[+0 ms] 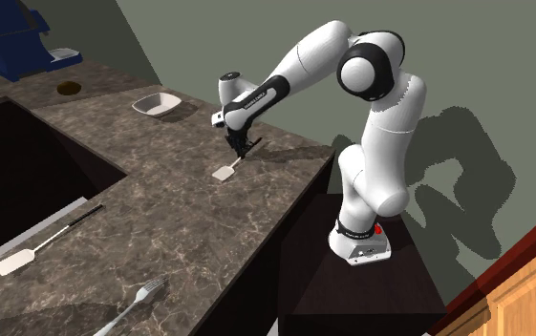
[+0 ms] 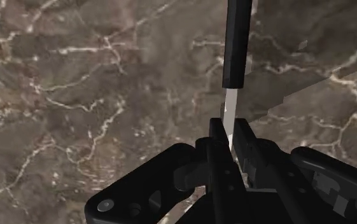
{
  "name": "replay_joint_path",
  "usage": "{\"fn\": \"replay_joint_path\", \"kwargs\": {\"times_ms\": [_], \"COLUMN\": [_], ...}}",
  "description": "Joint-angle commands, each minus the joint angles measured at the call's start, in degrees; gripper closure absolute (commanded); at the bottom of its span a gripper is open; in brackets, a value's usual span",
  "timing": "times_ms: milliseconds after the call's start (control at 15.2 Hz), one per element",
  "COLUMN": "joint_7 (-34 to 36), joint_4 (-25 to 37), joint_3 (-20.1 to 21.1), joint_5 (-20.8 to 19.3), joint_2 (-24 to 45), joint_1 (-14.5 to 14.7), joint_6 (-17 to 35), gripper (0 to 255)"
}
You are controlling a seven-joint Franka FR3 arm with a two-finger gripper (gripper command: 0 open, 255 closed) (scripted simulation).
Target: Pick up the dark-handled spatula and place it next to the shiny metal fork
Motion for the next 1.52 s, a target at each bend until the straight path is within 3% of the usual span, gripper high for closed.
{"fn": "replay_joint_path", "kwargs": {"times_ms": [0, 1056, 1452], "joint_7": [1.00, 5.18, 15.79], "joint_4": [0.52, 7.09, 2.52], "joint_3": [0.16, 2.96, 10.01], "joint_5": [-1.33, -7.34, -9.49], "joint_2": [-1.42, -9.99, -14.73], "joint_1": [0.06, -0.56, 1.48], "joint_6": [-1.52, -14.56, -15.45], "gripper": [255, 255, 255]}}
